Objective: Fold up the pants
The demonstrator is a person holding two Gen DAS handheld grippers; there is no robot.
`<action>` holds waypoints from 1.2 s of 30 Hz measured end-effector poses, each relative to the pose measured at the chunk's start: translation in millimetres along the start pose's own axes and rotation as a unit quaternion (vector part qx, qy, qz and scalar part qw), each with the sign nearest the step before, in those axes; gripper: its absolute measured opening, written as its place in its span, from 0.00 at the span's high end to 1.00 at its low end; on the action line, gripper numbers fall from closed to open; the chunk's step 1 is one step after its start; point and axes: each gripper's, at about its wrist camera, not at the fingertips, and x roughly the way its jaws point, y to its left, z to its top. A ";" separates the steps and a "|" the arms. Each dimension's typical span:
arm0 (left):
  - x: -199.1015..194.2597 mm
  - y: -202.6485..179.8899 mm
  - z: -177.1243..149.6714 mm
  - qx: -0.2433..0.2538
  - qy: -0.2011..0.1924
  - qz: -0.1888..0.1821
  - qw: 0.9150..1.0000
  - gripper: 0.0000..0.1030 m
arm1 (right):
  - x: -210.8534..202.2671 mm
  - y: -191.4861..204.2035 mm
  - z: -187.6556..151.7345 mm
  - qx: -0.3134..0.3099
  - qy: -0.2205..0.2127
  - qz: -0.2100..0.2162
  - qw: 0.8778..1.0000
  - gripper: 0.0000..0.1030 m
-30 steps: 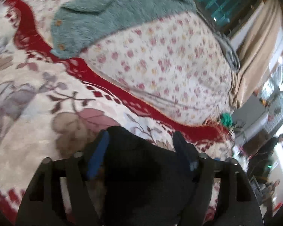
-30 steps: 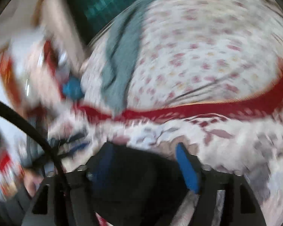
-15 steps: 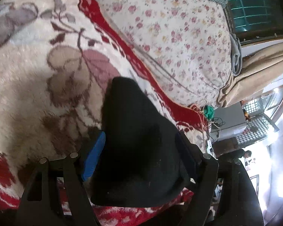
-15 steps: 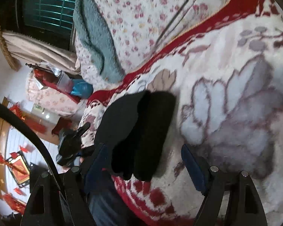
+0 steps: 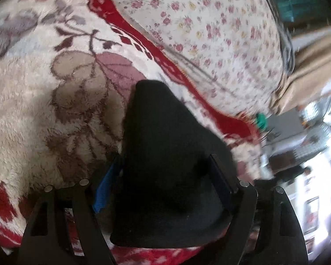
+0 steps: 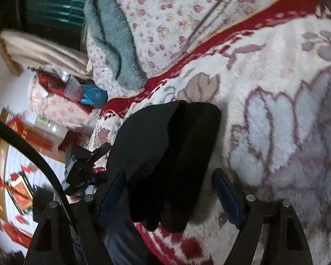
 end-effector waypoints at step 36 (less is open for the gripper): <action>12.3 -109.7 -38.6 0.259 -0.060 0.137 0.954 0.35 | -85.5 28.9 0.6 -0.089 -0.074 -0.164 0.980 0.48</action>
